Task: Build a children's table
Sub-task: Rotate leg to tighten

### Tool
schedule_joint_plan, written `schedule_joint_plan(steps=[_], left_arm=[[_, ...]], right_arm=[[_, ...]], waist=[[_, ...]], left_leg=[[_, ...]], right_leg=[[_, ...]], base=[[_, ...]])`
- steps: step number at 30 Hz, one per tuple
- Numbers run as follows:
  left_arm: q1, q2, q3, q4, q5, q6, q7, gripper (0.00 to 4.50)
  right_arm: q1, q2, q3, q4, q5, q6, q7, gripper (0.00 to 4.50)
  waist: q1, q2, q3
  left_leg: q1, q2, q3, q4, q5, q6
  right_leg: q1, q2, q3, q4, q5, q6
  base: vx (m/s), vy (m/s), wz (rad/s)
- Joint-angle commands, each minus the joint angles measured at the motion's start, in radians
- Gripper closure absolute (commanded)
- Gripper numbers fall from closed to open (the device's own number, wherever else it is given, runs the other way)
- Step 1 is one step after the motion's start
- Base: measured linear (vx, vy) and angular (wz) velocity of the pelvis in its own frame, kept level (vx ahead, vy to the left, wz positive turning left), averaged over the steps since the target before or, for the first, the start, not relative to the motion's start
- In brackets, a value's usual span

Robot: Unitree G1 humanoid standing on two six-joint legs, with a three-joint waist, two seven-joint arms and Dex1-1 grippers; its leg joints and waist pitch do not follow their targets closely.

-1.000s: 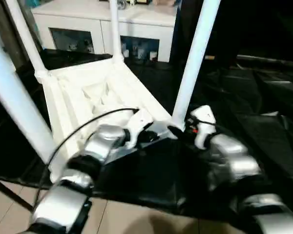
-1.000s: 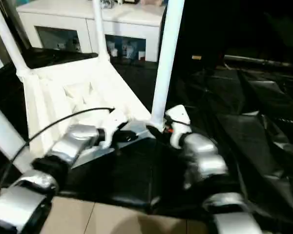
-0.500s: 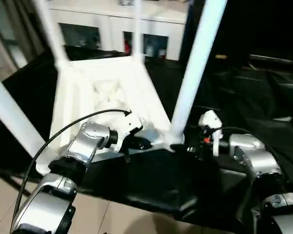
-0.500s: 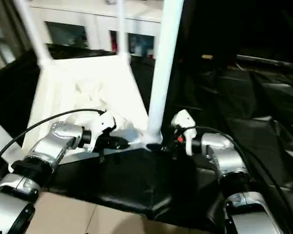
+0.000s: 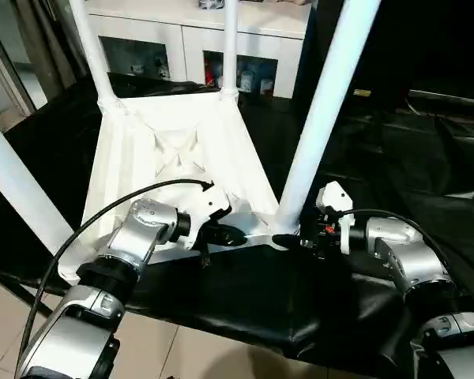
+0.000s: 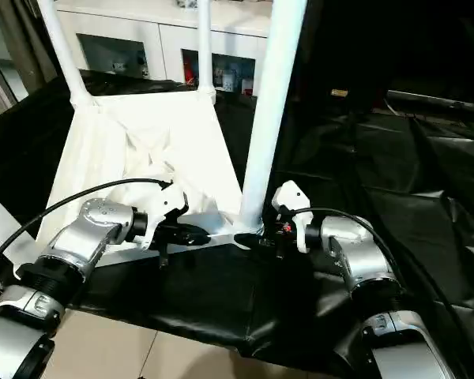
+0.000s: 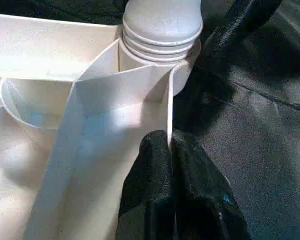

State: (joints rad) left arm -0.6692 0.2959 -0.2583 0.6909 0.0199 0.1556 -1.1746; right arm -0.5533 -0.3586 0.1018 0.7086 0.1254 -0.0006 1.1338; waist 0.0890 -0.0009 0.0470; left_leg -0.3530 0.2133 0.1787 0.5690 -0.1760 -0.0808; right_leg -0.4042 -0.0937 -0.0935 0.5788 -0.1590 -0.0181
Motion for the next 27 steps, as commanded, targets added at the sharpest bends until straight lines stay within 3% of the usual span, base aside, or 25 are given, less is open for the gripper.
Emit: schedule_joint_plan(steps=[1,10,13,16,18,19,20,24,27], left_arm=[[0.020,-0.002,-0.025,-0.005,0.007,0.019,-0.009,4.50],[0.025,0.001,-0.024,-0.010,0.006,0.026,-0.004,4.50],[0.019,-0.012,-0.018,0.006,0.012,0.019,0.035,4.50],[0.008,-0.032,-0.007,0.029,0.019,0.014,0.089,4.50],[-0.029,-0.105,0.007,0.106,0.054,-0.004,0.272,4.50],[-0.040,-0.123,0.010,0.125,0.062,-0.002,0.320,4.50],[-0.046,-0.134,0.012,0.135,0.066,0.000,0.344,4.50],[-0.085,-0.207,0.010,0.191,0.089,0.005,0.483,4.50],[-0.106,-0.248,0.005,0.222,0.103,-0.031,0.533,4.50]], right_arm=[[-0.008,0.006,0.004,0.016,0.000,-0.005,0.007,1.01],[0.001,0.020,0.010,0.022,-0.008,-0.031,-0.009,1.76],[0.015,0.038,0.004,0.023,-0.015,-0.039,-0.055,1.82],[0.022,0.058,-0.002,0.034,-0.031,-0.033,-0.130,1.87],[0.040,0.135,-0.009,0.071,-0.085,-0.025,-0.366,1.88],[0.043,0.157,-0.011,0.075,-0.094,-0.020,-0.421,1.88],[0.045,0.170,-0.013,0.077,-0.099,-0.016,-0.452,1.88],[0.020,0.265,-0.034,0.115,-0.131,0.022,-0.703,1.88],[0.004,0.308,-0.020,0.133,-0.153,0.008,-0.764,1.88]], waist=[[0.001,-0.009,-0.068],[0.001,-0.007,-0.068],[0.001,-0.008,-0.068],[-0.005,-0.009,-0.063],[-0.009,-0.008,-0.059],[-0.012,-0.005,-0.054],[-0.014,-0.010,-0.056],[-0.026,-0.005,-0.056],[-0.037,-0.007,-0.053]], left_leg=[[0.001,0.018,0.005,-0.055,-0.183,0.070],[0.001,0.018,0.006,-0.054,-0.173,0.076],[0.003,0.018,0.006,-0.054,-0.182,0.073],[0.004,0.015,0.004,-0.058,-0.220,0.053],[0.005,0.013,0.004,-0.060,-0.240,0.043],[0.015,0.012,0.004,-0.062,-0.271,0.022],[0.014,0.008,-0.001,-0.064,-0.292,0.011],[0.017,0.004,-0.008,-0.065,-0.334,0.011],[0.016,0.000,-0.009,-0.064,-0.364,0.013]], right_leg=[[0.060,-0.049,0.042,-0.050,-0.199,-0.234],[0.060,-0.047,0.042,-0.048,-0.180,-0.239],[0.059,-0.048,0.042,-0.050,-0.197,-0.235],[0.057,-0.049,0.042,-0.060,-0.272,-0.212],[0.051,-0.048,0.042,-0.069,-0.332,-0.185],[0.043,-0.048,0.042,-0.079,-0.394,-0.167],[0.048,-0.049,0.037,-0.085,-0.453,-0.140],[0.039,-0.048,0.034,-0.098,-0.523,-0.103],[0.035,-0.045,0.028,-0.107,-0.557,-0.084]], base=[[0.000,0.000,0.00],[0.000,0.000,0.00],[0.000,0.000,0.00],[0.000,0.000,0.00],[0.000,0.000,0.00],[0.000,0.000,0.00],[0.000,0.000,0.00],[0.000,0.000,0.00],[0.000,0.000,0.00]])
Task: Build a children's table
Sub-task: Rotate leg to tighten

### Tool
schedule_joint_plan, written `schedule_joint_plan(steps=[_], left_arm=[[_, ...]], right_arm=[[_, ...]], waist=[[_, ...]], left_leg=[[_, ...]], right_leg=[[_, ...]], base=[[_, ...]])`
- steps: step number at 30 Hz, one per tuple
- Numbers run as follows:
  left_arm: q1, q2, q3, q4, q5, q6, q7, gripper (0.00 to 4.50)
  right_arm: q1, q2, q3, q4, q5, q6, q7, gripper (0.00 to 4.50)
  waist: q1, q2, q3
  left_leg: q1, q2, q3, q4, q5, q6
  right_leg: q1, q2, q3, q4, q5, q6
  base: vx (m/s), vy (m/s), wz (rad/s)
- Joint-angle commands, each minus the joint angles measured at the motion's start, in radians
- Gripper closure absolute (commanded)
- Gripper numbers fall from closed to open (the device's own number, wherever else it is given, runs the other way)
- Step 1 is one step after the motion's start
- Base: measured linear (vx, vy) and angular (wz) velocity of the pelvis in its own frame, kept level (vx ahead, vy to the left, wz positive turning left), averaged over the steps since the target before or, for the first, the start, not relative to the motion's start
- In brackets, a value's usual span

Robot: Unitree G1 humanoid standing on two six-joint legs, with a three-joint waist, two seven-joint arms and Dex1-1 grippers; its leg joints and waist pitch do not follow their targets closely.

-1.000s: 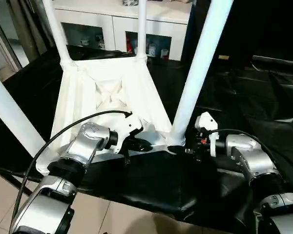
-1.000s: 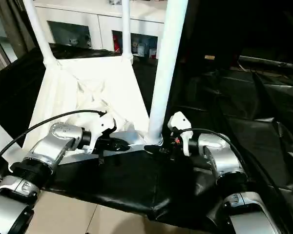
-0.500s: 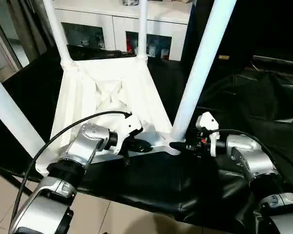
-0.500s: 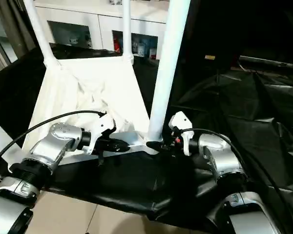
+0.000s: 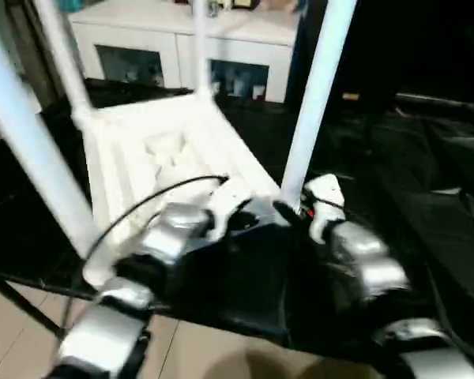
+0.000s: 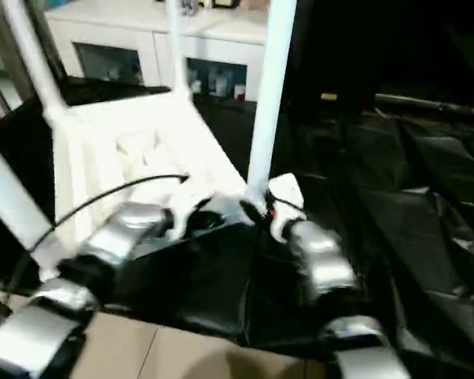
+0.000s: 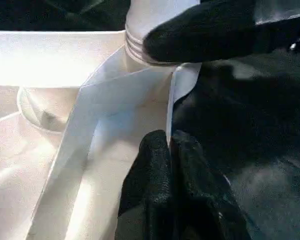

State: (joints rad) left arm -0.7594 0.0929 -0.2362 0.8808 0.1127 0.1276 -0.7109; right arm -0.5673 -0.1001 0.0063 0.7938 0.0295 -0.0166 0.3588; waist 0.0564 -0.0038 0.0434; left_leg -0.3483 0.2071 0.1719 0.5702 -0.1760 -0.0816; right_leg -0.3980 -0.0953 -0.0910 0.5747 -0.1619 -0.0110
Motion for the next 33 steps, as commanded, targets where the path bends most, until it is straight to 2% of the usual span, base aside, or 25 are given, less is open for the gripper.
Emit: schedule_joint_plan(steps=[1,4,5,6,8,9,10,11,12,13,14,16,17,18,19,21,25,26,28,29,30,31,33], left_arm=[[-0.023,-0.061,-0.013,0.044,0.010,-0.021,0.069,4.50],[-0.021,-0.064,-0.017,0.040,0.005,-0.037,0.038,4.50],[-0.011,-0.055,-0.019,0.025,-0.005,-0.047,-0.002,4.50],[-0.006,-0.048,-0.018,0.016,-0.012,-0.045,-0.019,4.50],[0.000,-0.039,-0.012,0.009,-0.021,-0.043,-0.044,4.50],[0.006,-0.031,-0.011,0.000,-0.029,-0.051,-0.068,4.50],[0.011,-0.023,-0.009,-0.005,-0.036,-0.066,-0.095,4.50],[0.020,-0.005,-0.008,-0.016,-0.043,-0.074,-0.129,4.50],[0.023,0.001,-0.008,-0.019,-0.046,-0.079,-0.143,4.50],[0.030,0.015,-0.008,-0.025,-0.051,-0.090,-0.170,4.50],[0.044,0.048,-0.007,-0.040,-0.061,-0.092,-0.228,4.50],[0.048,0.057,-0.007,-0.045,-0.064,-0.093,-0.245,4.50],[0.066,0.085,-0.009,-0.073,-0.081,-0.111,-0.319,4.50],[0.066,0.085,-0.009,-0.073,-0.081,-0.111,-0.319,4.50],[0.078,0.102,-0.008,-0.094,-0.095,-0.110,-0.359,4.50],[0.090,0.119,-0.005,-0.119,-0.110,-0.106,-0.402,4.50],[0.131,0.175,-0.016,-0.183,-0.140,-0.092,-0.519,4.50],[0.136,0.183,-0.016,-0.189,-0.143,-0.089,-0.529,4.50],[0.141,0.188,-0.014,-0.194,-0.145,-0.087,-0.534,4.50],[0.141,0.188,-0.014,-0.194,-0.145,-0.087,-0.534,4.50],[0.146,0.195,-0.011,-0.197,-0.146,-0.085,-0.535,4.50],[0.146,0.195,-0.011,-0.197,-0.146,-0.085,-0.535,4.50],[0.148,0.197,-0.009,-0.200,-0.144,-0.085,-0.534,4.50]], right_arm=[[0.008,0.059,0.082,0.059,-0.068,0.008,0.005,1.88],[-0.006,0.060,0.074,0.071,-0.057,-0.013,0.001,1.88],[-0.008,0.058,0.052,0.062,-0.015,-0.027,0.055,1.88],[-0.007,0.054,0.039,0.052,0.012,-0.021,0.095,1.36],[-0.008,0.043,0.025,0.035,0.034,-0.014,0.130,1.23],[-0.009,0.032,0.022,0.028,0.039,-0.014,0.148,1.24],[-0.010,0.019,0.024,0.019,0.047,-0.013,0.182,1.24],[-0.006,-0.009,0.030,-0.003,0.063,-0.011,0.255,0.91],[-0.004,-0.019,0.033,-0.011,0.067,-0.009,0.282,0.80],[-0.001,-0.040,0.039,-0.026,0.076,-0.006,0.338,0.80],[0.010,-0.096,0.064,-0.061,0.081,0.003,0.457,0.80],[0.013,-0.111,0.071,-0.067,0.080,0.003,0.483,0.63],[0.025,-0.156,0.089,-0.095,0.085,-0.005,0.573,0.36],[0.025,-0.156,0.089,-0.095,0.085,-0.005,0.573,0.36],[0.030,-0.180,0.095,-0.109,0.091,-0.006,0.619,0.36],[0.034,-0.205,0.097,-0.121,0.098,-0.006,0.668,0.36],[0.040,-0.254,0.113,-0.141,0.107,0.006,0.780,0.36],[0.041,-0.260,0.118,-0.145,0.107,0.011,0.795,0.36],[0.041,-0.263,0.123,-0.141,0.101,0.008,0.800,0.36],[0.041,-0.263,0.123,-0.141,0.101,0.008,0.800,0.36],[0.041,-0.261,0.134,-0.129,0.087,-0.003,0.796,0.53],[0.041,-0.261,0.134,-0.129,0.087,-0.003,0.796,0.74],[0.042,-0.259,0.139,-0.123,0.080,-0.009,0.793,0.76]], waist=[[-0.006,-0.002,-0.049],[-0.008,-0.004,-0.051],[-0.008,-0.007,-0.052],[-0.008,-0.006,-0.053],[-0.008,-0.007,-0.055],[-0.005,-0.006,-0.058],[-0.007,-0.006,-0.058],[-0.006,-0.005,-0.061],[-0.005,-0.006,-0.062],[-0.003,-0.009,-0.064],[-0.002,-0.011,-0.065],[0.001,-0.011,-0.065],[0.005,-0.012,-0.068],[0.008,-0.013,-0.068],[0.013,-0.009,-0.068],[0.018,-0.008,-0.066],[0.029,-0.004,-0.065],[0.031,-0.005,-0.063],[0.034,-0.003,-0.063],[0.033,-0.004,-0.062],[0.033,-0.009,-0.063],[0.034,-0.008,-0.063],[0.033,-0.008,-0.064]], left_leg=[[0.012,0.005,-0.004,-0.065,-0.379,0.018],[0.008,0.007,-0.007,-0.067,-0.384,0.027],[0.003,0.010,-0.007,-0.071,-0.374,0.033],[0.004,0.010,-0.007,-0.071,-0.374,0.037],[0.001,0.014,-0.006,-0.073,-0.358,0.045],[-0.002,0.018,-0.005,-0.073,-0.332,0.052],[-0.005,0.018,-0.004,-0.073,-0.320,0.053],[-0.005,0.019,-0.002,-0.072,-0.300,0.057],[-0.004,0.019,-0.001,-0.070,-0.295,0.062],[-0.005,0.018,0.002,-0.066,-0.273,0.077],[-0.012,0.015,0.003,-0.062,-0.241,0.092],[-0.014,0.019,0.005,-0.058,-0.207,0.107],[-0.014,0.018,0.007,-0.054,-0.182,0.113],[-0.014,0.018,0.008,-0.052,-0.169,0.119],[-0.012,0.020,0.010,-0.052,-0.150,0.125],[-0.012,0.024,0.012,-0.053,-0.150,0.124],[-0.002,0.030,0.012,-0.056,-0.184,0.096],[-0.003,0.031,0.011,-0.058,-0.193,0.091],[0.003,0.030,0.013,-0.059,-0.205,0.083],[0.001,0.030,0.013,-0.060,-0.211,0.077],[0.000,0.029,0.013,-0.060,-0.210,0.072],[-0.001,0.029,0.012,-0.060,-0.209,0.069],[-0.003,0.028,0.012,-0.059,-0.198,0.066]], right_leg=[[0.029,-0.044,0.022,-0.107,-0.575,-0.083],[0.032,-0.046,0.021,-0.109,-0.566,-0.078],[0.035,-0.047,0.023,-0.104,-0.532,-0.089],[0.035,-0.048,0.024,-0.104,-0.522,-0.094],[0.039,-0.048,0.028,-0.096,-0.464,-0.118],[0.041,-0.048,0.033,-0.085,-0.386,-0.151],[0.045,-0.048,0.034,-0.081,-0.360,-0.162],[0.047,-0.048,0.036,-0.075,-0.316,-0.180],[0.048,-0.047,0.036,-0.073,-0.296,-0.189],[0.051,-0.047,0.037,-0.068,-0.259,-0.206],[0.056,-0.049,0.038,-0.064,-0.227,-0.216],[0.053,-0.051,0.041,-0.058,-0.201,-0.228],[0.056,-0.050,0.041,-0.050,-0.165,-0.242],[0.057,-0.049,0.041,-0.048,-0.145,-0.248],[0.056,-0.048,0.041,-0.044,-0.114,-0.261],[0.057,-0.048,0.039,-0.042,-0.112,-0.267],[0.051,-0.046,0.041,-0.043,-0.146,-0.267],[0.052,-0.045,0.041,-0.041,-0.149,-0.266],[0.047,-0.046,0.042,-0.044,-0.162,-0.264],[0.048,-0.045,0.043,-0.044,-0.171,-0.261],[0.049,-0.046,0.043,-0.044,-0.178,-0.255],[0.050,-0.047,0.043,-0.043,-0.183,-0.252],[0.051,-0.048,0.044,-0.043,-0.185,-0.244]], base=[[0.000,0.000,0.00],[0.000,0.000,0.00],[0.000,0.000,0.00],[0.000,0.000,0.00],[0.000,0.000,0.00],[0.000,0.000,0.00],[0.000,0.000,0.00],[0.000,0.000,0.00],[0.000,0.000,0.00],[0.000,0.000,0.00],[0.000,0.000,0.00],[0.000,0.000,0.00],[0.000,0.000,0.00],[0.000,0.000,0.00],[0.000,0.000,0.00],[0.000,0.000,0.00],[0.000,0.000,0.00],[0.000,0.000,0.00],[0.000,0.000,0.00],[0.000,0.000,0.00],[0.000,0.000,0.00],[0.000,0.000,0.00],[0.000,0.000,0.00]])
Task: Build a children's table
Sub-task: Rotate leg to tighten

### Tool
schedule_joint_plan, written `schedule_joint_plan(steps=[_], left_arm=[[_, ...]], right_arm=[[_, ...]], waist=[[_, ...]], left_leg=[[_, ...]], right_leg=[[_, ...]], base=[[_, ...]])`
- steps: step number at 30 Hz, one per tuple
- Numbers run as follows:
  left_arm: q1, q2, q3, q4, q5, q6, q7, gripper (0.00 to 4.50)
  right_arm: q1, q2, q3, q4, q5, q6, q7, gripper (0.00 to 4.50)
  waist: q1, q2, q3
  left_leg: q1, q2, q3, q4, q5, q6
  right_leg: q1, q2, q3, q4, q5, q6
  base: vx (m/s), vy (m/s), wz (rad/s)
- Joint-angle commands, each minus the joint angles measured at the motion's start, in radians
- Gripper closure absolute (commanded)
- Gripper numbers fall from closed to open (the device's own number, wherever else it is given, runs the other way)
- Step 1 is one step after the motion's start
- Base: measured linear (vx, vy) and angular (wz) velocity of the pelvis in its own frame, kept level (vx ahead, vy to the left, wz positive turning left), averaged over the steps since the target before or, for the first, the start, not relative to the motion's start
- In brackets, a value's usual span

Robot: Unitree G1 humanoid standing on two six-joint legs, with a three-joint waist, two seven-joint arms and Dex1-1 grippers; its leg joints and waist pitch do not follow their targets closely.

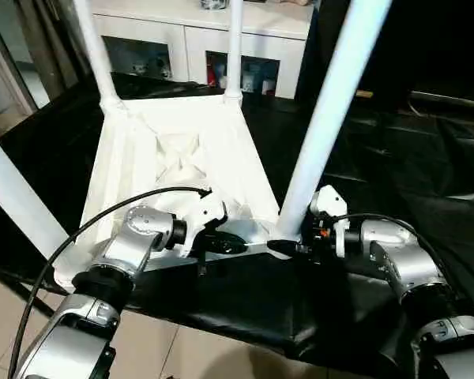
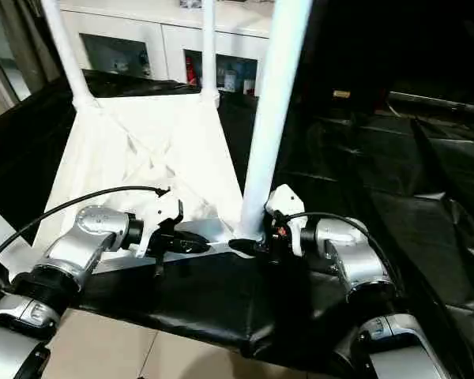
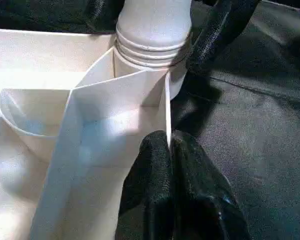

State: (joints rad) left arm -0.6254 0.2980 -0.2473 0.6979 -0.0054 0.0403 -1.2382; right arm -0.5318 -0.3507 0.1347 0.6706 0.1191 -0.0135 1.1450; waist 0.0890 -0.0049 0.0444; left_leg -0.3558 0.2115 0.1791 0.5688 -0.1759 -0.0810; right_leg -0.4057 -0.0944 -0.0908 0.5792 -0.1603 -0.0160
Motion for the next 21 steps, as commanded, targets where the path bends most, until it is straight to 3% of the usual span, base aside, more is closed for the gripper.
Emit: schedule_joint_plan(steps=[1,8,16,18,21], left_arm=[[0.014,-0.008,0.002,-0.017,-0.026,0.003,-0.007,4.50],[0.022,0.000,0.008,-0.035,-0.026,0.017,-0.002,4.50],[0.012,-0.012,0.012,-0.020,-0.024,0.015,0.021,4.50],[0.004,-0.025,0.014,-0.004,-0.016,0.014,0.053,4.50],[-0.048,-0.107,0.008,0.090,0.054,0.029,0.271,4.50]], right_arm=[[0.006,-0.009,0.011,0.000,-0.009,-0.012,0.006,0.86],[0.007,-0.006,0.027,0.017,-0.031,-0.008,0.003,1.57],[0.015,0.010,0.011,0.014,-0.012,0.013,-0.018,1.79],[0.017,0.029,0.001,0.025,-0.021,0.028,-0.082,1.81],[-0.004,0.143,-0.057,0.119,-0.076,0.059,-0.481,1.82]], waist=[[0.000,-0.007,-0.065],[0.000,-0.007,-0.065],[0.001,-0.008,-0.067],[0.000,-0.011,-0.065],[-0.012,-0.011,-0.056]], left_leg=[[0.005,0.023,0.005,-0.058,-0.194,0.067],[0.004,0.022,0.006,-0.056,-0.178,0.074],[0.003,0.021,0.006,-0.054,-0.169,0.077],[0.003,0.021,0.006,-0.055,-0.168,0.076],[0.008,0.015,0.003,-0.063,-0.236,0.032]], right_leg=[[0.058,-0.048,0.044,-0.048,-0.182,-0.238],[0.059,-0.047,0.043,-0.047,-0.174,-0.237],[0.060,-0.047,0.043,-0.045,-0.167,-0.236],[0.059,-0.047,0.043,-0.045,-0.172,-0.236],[0.054,-0.049,0.042,-0.065,-0.320,-0.191]], base=[[0.000,0.000,0.00],[0.000,0.000,0.00],[0.000,0.000,0.00],[0.000,0.000,0.00],[0.000,0.000,0.00]])
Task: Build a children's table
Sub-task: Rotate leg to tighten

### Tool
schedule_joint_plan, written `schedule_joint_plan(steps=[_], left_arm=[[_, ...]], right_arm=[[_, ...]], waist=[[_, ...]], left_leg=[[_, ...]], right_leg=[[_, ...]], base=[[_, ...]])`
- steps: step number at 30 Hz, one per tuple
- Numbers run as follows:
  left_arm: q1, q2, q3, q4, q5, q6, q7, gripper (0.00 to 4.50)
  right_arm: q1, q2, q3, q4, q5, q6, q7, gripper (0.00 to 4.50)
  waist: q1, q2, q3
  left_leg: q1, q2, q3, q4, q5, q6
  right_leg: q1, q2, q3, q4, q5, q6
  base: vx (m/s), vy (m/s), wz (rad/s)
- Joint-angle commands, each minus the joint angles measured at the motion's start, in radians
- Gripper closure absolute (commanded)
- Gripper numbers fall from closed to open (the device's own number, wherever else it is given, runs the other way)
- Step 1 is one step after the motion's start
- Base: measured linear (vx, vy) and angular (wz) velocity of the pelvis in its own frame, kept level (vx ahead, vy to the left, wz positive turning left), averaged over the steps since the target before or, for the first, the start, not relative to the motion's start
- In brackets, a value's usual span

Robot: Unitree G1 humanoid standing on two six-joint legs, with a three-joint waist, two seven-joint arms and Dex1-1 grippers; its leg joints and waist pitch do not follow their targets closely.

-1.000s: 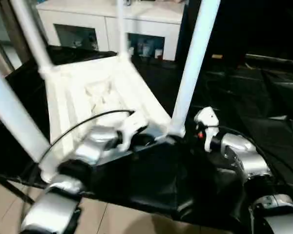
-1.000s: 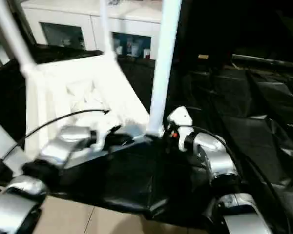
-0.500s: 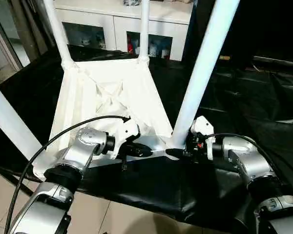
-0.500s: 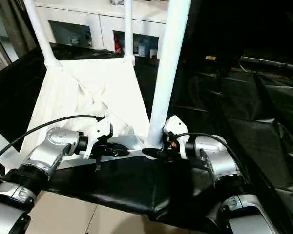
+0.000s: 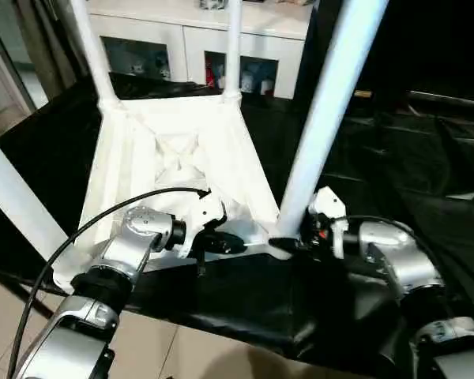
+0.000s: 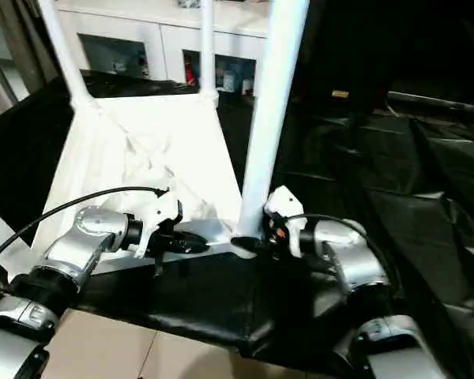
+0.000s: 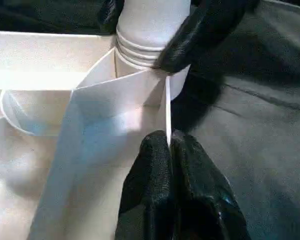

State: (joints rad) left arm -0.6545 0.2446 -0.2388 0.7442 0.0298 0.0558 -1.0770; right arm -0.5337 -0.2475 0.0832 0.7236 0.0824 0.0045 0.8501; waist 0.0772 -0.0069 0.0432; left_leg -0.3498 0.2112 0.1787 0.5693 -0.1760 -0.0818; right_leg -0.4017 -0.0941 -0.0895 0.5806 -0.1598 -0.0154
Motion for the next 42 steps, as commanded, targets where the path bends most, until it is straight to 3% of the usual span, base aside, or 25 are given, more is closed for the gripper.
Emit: schedule_joint_plan(steps=[1,2,3,4,5,11,13,15,19,22,26,27,29,30,32,35,40,42], left_arm=[[-0.024,-0.063,0.000,0.053,0.025,0.017,0.133,4.50],[-0.034,-0.080,0.000,0.071,0.034,0.024,0.175,4.50],[-0.067,-0.133,0.003,0.119,0.056,0.052,0.295,4.50],[-0.067,-0.133,0.003,0.119,0.056,0.052,0.295,4.50],[-0.079,-0.154,0.001,0.135,0.062,0.058,0.329,4.50],[-0.116,-0.218,-0.012,0.176,0.084,0.040,0.403,4.50],[-0.116,-0.218,-0.007,0.179,0.079,0.023,0.387,4.50],[-0.112,-0.212,-0.003,0.177,0.072,0.020,0.372,4.50],[-0.098,-0.185,-0.003,0.164,0.059,0.007,0.321,4.50],[-0.079,-0.147,-0.005,0.140,0.051,0.005,0.244,4.50],[-0.056,-0.095,-0.013,0.105,0.039,0.000,0.141,4.50],[-0.038,-0.057,-0.018,0.075,0.025,-0.006,0.064,4.50],[-0.025,-0.033,-0.020,0.052,0.012,-0.017,0.009,4.50],[-0.019,-0.024,-0.020,0.042,0.005,-0.019,-0.012,4.50],[0.007,0.009,-0.006,-0.005,-0.034,-0.021,-0.087,4.50],[0.016,0.023,-0.003,-0.023,-0.044,-0.010,-0.110,4.50],[0.043,0.045,-0.004,-0.069,-0.060,0.013,-0.147,4.50],[0.047,0.046,-0.003,-0.072,-0.059,0.012,-0.143,4.50]], right_arm=[[-0.006,0.052,-0.013,0.073,-0.040,0.046,-0.220,1.82],[-0.012,0.074,-0.028,0.085,-0.036,0.060,-0.278,1.82],[-0.034,0.134,-0.068,0.118,-0.026,0.078,-0.438,1.82],[-0.034,0.134,-0.068,0.118,-0.026,0.078,-0.438,1.82],[-0.043,0.156,-0.081,0.131,-0.021,0.079,-0.489,1.82],[-0.075,0.227,-0.071,0.149,-0.035,0.019,-0.530,1.82],[-0.075,0.237,-0.080,0.135,-0.015,0.004,-0.492,1.27],[-0.073,0.240,-0.093,0.120,0.014,-0.001,-0.451,1.13],[-0.073,0.212,-0.089,0.092,0.046,0.000,-0.346,0.79],[-0.057,0.145,-0.052,0.047,0.052,0.014,-0.196,0.45],[-0.037,0.054,-0.020,0.004,0.048,0.009,-0.033,0.45],[-0.023,-0.005,-0.006,-0.022,0.051,0.006,0.073,0.45],[-0.015,-0.042,0.004,-0.038,0.054,0.003,0.139,0.45],[-0.012,-0.056,0.010,-0.044,0.050,-0.007,0.162,0.45],[0.001,-0.117,0.040,-0.068,0.036,-0.018,0.253,0.45],[-0.003,-0.126,0.034,-0.070,0.046,-0.011,0.271,0.45],[-0.009,-0.127,0.031,-0.069,0.064,0.007,0.304,0.45],[-0.010,-0.124,0.041,-0.063,0.054,0.009,0.308,0.70]], waist=[[-0.004,-0.009,-0.054],[-0.012,-0.010,-0.053],[-0.011,-0.005,-0.054],[-0.017,-0.003,-0.052],[-0.021,-0.001,-0.052],[-0.021,-0.002,-0.054],[-0.020,-0.006,-0.056],[-0.018,-0.006,-0.057],[-0.017,-0.009,-0.058],[-0.013,-0.010,-0.060],[-0.012,-0.009,-0.062],[-0.011,-0.010,-0.064],[-0.006,-0.007,-0.066],[-0.007,-0.007,-0.066],[-0.004,-0.007,-0.067],[-0.003,-0.005,-0.065],[0.004,-0.007,-0.063],[0.006,-0.008,-0.064]], left_leg=[[0.001,0.014,0.001,-0.064,-0.248,0.020],[0.009,0.009,-0.002,-0.065,-0.289,-0.001],[0.014,0.009,-0.003,-0.065,-0.298,0.001],[0.021,0.010,-0.002,-0.064,-0.314,-0.002],[0.014,0.008,-0.006,-0.066,-0.330,0.002],[0.010,0.008,-0.008,-0.068,-0.349,0.020],[0.005,0.008,-0.008,-0.069,-0.341,0.025],[0.003,0.010,-0.008,-0.069,-0.326,0.033],[-0.002,0.010,-0.006,-0.068,-0.299,0.048],[-0.004,0.012,-0.004,-0.066,-0.266,0.061],[-0.008,0.013,-0.002,-0.062,-0.223,0.076],[-0.008,0.014,-0.002,-0.060,-0.206,0.079],[-0.013,0.019,0.001,-0.055,-0.160,0.108],[-0.013,0.019,0.002,-0.055,-0.157,0.112],[-0.008,0.022,0.001,-0.054,-0.161,0.109],[-0.007,0.024,0.004,-0.054,-0.167,0.111],[-0.004,0.023,0.005,-0.056,-0.189,0.087],[-0.005,0.023,0.004,-0.056,-0.182,0.084]], right_leg=[[0.050,-0.051,0.041,-0.068,-0.358,-0.177],[0.045,-0.050,0.038,-0.083,-0.472,-0.134],[0.042,-0.052,0.039,-0.087,-0.482,-0.130],[0.031,-0.049,0.041,-0.092,-0.479,-0.133],[0.037,-0.046,0.036,-0.091,-0.483,-0.131],[0.036,-0.046,0.034,-0.099,-0.472,-0.114],[0.040,-0.047,0.035,-0.094,-0.445,-0.122],[0.042,-0.048,0.038,-0.089,-0.415,-0.135],[0.048,-0.049,0.039,-0.083,-0.376,-0.152],[0.053,-0.049,0.040,-0.077,-0.330,-0.175],[0.056,-0.050,0.040,-0.069,-0.276,-0.195],[0.060,-0.051,0.040,-0.066,-0.258,-0.203],[0.060,-0.045,0.040,-0.050,-0.142,-0.240],[0.059,-0.043,0.039,-0.049,-0.131,-0.246],[0.061,-0.047,0.038,-0.046,-0.131,-0.259],[0.057,-0.046,0.041,-0.044,-0.116,-0.273],[0.055,-0.049,0.042,-0.049,-0.178,-0.255],[0.056,-0.048,0.042,-0.048,-0.177,-0.251]], base=[[0.000,0.000,0.00],[0.000,0.000,0.00],[0.000,0.000,0.00],[0.000,0.000,0.00],[0.000,0.000,0.00],[0.000,0.000,0.00],[0.000,0.000,0.00],[0.000,0.000,0.00],[0.000,0.000,0.00],[0.000,0.000,0.00],[0.000,0.000,0.00],[0.000,0.000,0.00],[0.000,0.000,0.00],[0.000,0.000,0.00],[0.000,0.000,0.00],[0.000,0.000,0.00],[0.000,0.000,0.00],[0.000,0.000,0.00]])
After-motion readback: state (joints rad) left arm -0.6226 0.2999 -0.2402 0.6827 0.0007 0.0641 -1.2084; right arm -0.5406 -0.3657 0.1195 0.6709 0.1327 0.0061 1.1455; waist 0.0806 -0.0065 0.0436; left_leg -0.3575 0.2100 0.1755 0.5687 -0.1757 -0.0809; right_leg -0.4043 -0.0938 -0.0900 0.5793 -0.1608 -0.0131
